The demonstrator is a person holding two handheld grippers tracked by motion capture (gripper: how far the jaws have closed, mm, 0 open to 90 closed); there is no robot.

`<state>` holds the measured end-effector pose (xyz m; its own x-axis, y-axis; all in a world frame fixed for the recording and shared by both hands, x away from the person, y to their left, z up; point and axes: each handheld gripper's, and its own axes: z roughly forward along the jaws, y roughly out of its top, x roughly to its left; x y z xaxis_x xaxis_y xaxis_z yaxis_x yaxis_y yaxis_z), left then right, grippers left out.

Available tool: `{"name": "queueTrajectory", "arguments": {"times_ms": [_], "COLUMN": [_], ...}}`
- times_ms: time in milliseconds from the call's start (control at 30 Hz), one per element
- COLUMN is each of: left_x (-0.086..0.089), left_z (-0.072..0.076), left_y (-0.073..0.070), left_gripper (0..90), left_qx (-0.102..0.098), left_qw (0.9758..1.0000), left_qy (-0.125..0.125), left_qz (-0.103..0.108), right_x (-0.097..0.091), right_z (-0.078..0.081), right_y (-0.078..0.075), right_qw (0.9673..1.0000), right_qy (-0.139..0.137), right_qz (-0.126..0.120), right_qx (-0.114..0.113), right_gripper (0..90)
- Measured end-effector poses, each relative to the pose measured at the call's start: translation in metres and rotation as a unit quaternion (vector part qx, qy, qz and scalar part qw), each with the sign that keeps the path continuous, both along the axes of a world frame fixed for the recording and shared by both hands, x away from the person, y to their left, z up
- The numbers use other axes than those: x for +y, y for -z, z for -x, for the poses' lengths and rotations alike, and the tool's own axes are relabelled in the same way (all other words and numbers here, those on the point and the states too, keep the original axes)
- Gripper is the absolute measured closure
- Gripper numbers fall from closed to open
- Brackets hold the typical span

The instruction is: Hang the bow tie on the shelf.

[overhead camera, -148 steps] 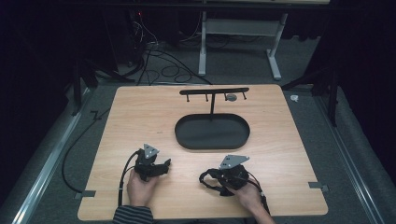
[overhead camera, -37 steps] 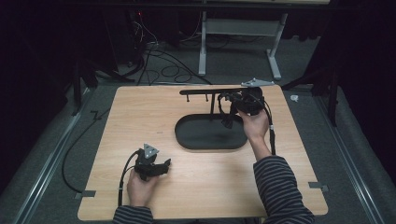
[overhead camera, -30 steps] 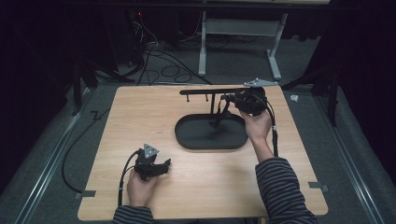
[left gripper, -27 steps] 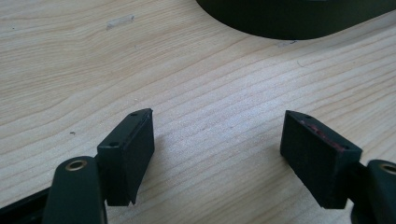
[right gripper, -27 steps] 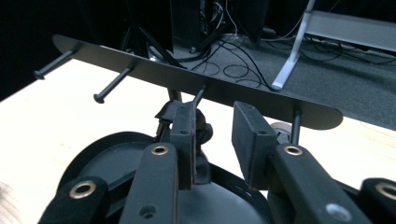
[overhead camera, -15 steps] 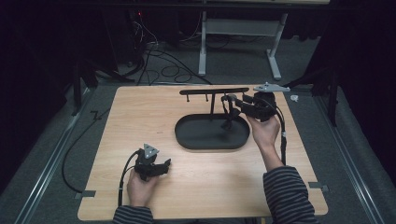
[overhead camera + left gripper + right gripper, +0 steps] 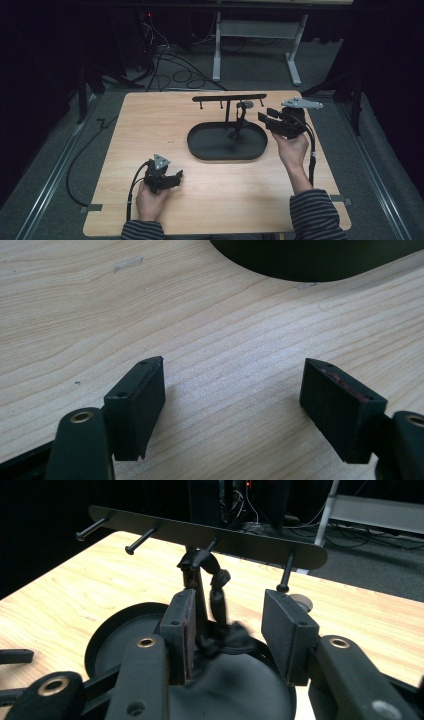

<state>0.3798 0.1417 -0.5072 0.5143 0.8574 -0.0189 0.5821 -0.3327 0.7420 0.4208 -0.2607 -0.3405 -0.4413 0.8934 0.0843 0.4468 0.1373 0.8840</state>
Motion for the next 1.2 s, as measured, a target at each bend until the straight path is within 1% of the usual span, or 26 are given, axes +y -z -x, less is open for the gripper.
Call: {"name": "queueTrajectory", "arguments": {"times_ms": [200, 600, 867, 1100, 1200], "left_x": [0.0, 0.0, 0.0, 0.0, 0.0], "left_z": [0.0, 0.0, 0.0, 0.0, 0.0], "left_y": [0.0, 0.0, 0.0, 0.0, 0.0], "left_gripper": [26.7, 26.9, 27.0, 27.0, 27.0], "left_qx": [0.0, 0.001, 0.001, 0.001, 0.001], "left_qw": [1.0, 1.0, 1.0, 1.0, 1.0], "left_qy": [0.0, 0.0, 0.0, 0.0, 0.0], "left_qz": [0.0, 0.0, 0.002, 0.001, 0.001], "right_x": [-0.008, -0.02, -0.027, -0.032, -0.035], "right_z": [0.009, 0.037, 0.048, 0.059, 0.065], "right_y": [-0.003, 0.001, 0.004, 0.005, 0.006], "right_qw": [0.9999, 0.9996, 0.9992, 0.9991, 0.9987], "right_qy": [-0.003, -0.012, -0.019, -0.018, -0.017], "right_qz": [-0.013, -0.022, -0.033, -0.037, -0.044], "right_qx": [-0.004, -0.011, -0.011, -0.014, -0.017], "right_gripper": [58.1, 57.6, 59.6, 59.6, 59.6]}}
